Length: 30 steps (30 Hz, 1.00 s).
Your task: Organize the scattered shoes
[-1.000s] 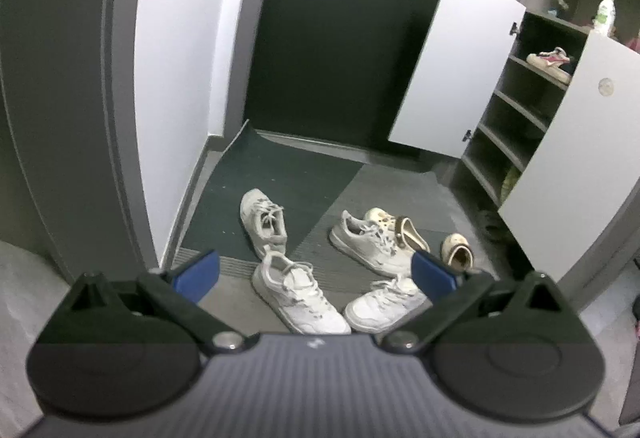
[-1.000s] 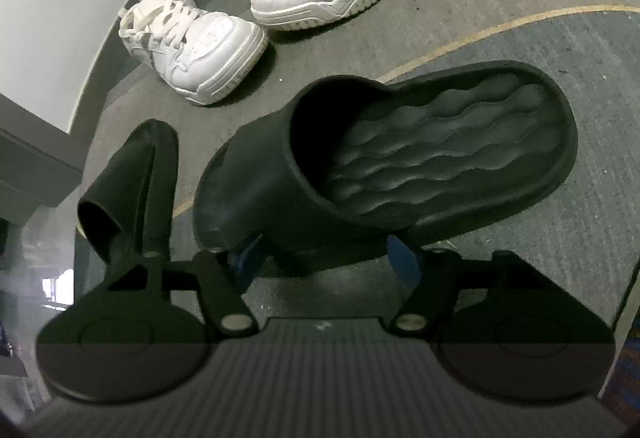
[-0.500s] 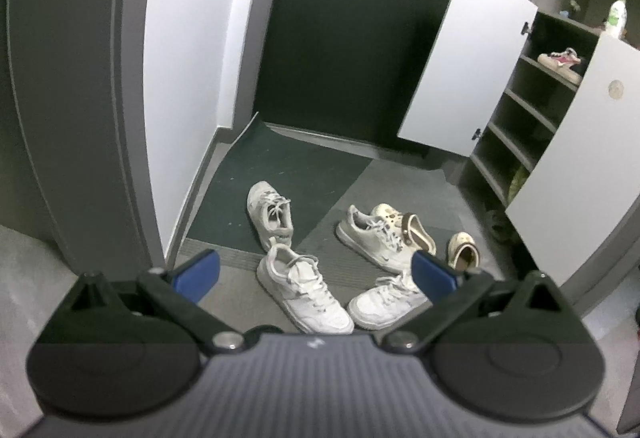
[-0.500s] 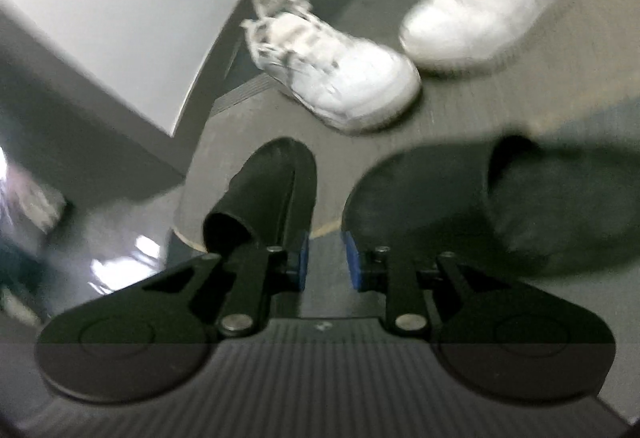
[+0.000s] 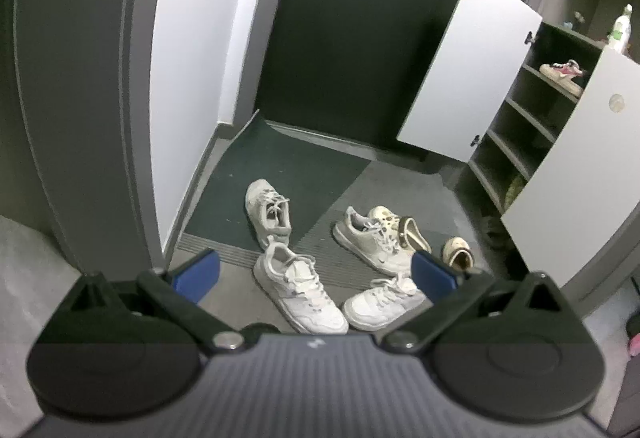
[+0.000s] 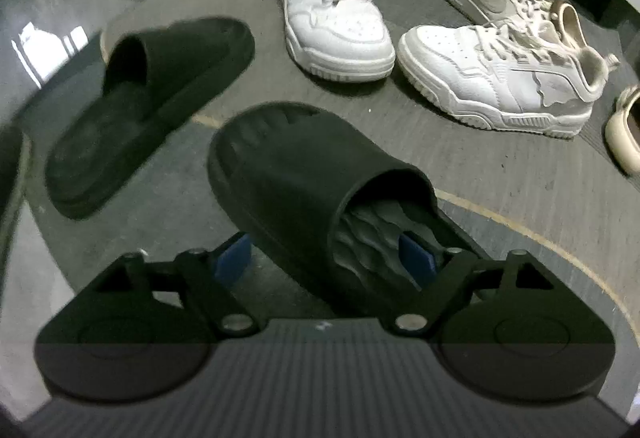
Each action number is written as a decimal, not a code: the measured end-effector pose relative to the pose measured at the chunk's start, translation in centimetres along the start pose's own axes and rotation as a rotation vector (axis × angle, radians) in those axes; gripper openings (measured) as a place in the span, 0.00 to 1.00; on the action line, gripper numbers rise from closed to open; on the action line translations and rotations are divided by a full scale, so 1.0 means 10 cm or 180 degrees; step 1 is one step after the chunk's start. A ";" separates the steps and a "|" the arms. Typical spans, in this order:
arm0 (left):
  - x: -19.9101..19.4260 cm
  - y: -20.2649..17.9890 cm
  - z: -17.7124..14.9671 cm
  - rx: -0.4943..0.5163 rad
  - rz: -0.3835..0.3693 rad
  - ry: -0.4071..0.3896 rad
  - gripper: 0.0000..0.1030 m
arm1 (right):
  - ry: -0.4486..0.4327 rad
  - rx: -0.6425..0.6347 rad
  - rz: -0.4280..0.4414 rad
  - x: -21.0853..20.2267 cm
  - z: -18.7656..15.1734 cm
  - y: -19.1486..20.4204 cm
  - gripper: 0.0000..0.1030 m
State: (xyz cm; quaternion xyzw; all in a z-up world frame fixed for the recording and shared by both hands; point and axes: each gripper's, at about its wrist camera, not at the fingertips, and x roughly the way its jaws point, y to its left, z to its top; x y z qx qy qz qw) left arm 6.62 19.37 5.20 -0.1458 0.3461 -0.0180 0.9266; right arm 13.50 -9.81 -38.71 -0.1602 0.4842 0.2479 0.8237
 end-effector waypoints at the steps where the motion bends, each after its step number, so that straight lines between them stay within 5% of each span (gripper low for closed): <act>1: 0.00 0.01 0.01 -0.0028 -0.0040 0.0020 1.00 | 0.0011 -0.0005 0.0006 0.06 0.00 0.02 0.69; 3: 0.01 0.03 0.02 -0.0092 -0.0099 0.0049 1.00 | 0.0087 -0.0031 -0.0066 0.26 -0.03 0.11 0.61; 7: 0.01 0.12 0.02 -0.0246 -0.0045 0.0065 1.00 | -0.0028 0.0111 -0.0163 0.30 -0.14 0.25 0.61; 11: -0.03 0.19 0.00 -0.0323 -0.0050 0.0056 1.00 | -0.0209 0.0682 0.0024 0.17 -0.09 0.17 0.29; 15: -0.05 0.23 0.01 -0.0363 0.0000 0.0021 1.00 | -0.0405 0.0930 0.0042 0.09 -0.02 0.28 0.15; 25: -0.09 0.26 0.03 -0.0412 0.0034 -0.0042 1.00 | -0.0882 0.1378 -0.0016 0.02 0.34 0.91 0.13; 30: -0.04 0.26 0.06 -0.0400 0.0162 -0.0056 1.00 | -0.0863 0.1371 -0.0109 0.15 0.39 1.02 0.13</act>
